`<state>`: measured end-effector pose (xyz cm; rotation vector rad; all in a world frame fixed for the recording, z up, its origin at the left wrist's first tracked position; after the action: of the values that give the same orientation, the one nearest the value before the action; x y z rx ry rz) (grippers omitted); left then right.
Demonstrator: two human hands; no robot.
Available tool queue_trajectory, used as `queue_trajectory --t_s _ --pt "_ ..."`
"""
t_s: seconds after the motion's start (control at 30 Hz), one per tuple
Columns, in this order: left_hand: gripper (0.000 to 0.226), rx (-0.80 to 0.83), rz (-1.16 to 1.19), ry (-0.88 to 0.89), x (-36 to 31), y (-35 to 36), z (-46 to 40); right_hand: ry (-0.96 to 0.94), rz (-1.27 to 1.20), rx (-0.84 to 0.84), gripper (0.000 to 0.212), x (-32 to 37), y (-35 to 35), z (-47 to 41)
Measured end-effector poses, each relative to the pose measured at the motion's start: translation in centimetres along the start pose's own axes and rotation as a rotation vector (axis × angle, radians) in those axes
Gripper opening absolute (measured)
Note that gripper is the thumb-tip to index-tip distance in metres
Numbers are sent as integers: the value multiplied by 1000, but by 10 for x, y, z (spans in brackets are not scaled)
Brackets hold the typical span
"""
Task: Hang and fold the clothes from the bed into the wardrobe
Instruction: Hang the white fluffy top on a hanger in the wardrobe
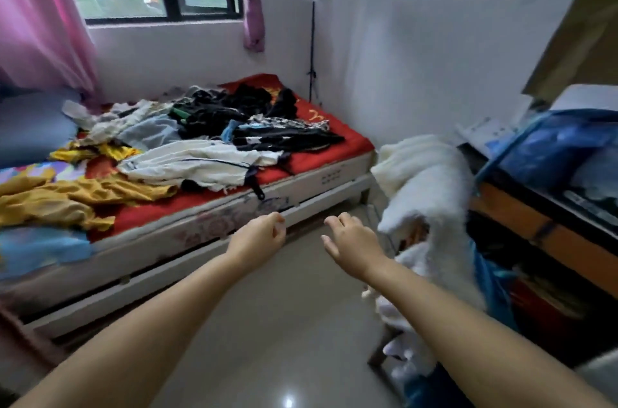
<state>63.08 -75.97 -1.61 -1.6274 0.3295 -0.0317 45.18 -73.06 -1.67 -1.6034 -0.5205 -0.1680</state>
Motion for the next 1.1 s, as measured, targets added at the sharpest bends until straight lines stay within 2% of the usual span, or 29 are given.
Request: queue_trajectory --t_s 0.2,0.37,0.5,0.6,0.7,0.8,0.87,0.93,1.03,1.1 --pt "25 36 29 293 -135 24 -48 248 47 -129 38 -99 -70 41" --pt "27 43 31 388 -215 33 -85 283 69 -186 39 -159 -108 30" --pt "32 102 62 308 -255 43 -134 300 33 -203 41 -213 -133 -7" --pt "41 208 136 201 -272 61 -166 422 -83 -197 50 -254 -139 -28" --pt "62 405 245 52 -288 91 -182 679 -391 -147 75 -295 -128 -38" --pt "66 618 690 -92 -306 122 -179 921 -796 -118 92 -320 -105 -39" --pt "63 629 938 -121 -315 129 -174 995 -961 -159 96 -324 -92 -40" --pt "55 572 1013 -94 -319 127 -174 1007 -942 -198 95 -329 -89 -45" --pt "47 521 986 -135 -317 123 -177 923 -856 -244 84 -337 -94 -53" --pt "44 499 877 -102 -316 120 -182 841 -856 -264 76 -339 -100 -56"
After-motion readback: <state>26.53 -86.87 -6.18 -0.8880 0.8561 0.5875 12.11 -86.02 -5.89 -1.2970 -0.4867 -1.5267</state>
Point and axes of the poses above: each hand's wrist, its own z-axis away from the middle knuckle, its own y-axis out of the palm, x = y × z, the point moved 6 cm from there along -z, towards the middle knuckle, and after that the axes turned 14 degrees about -z, right-handed, at the moved point
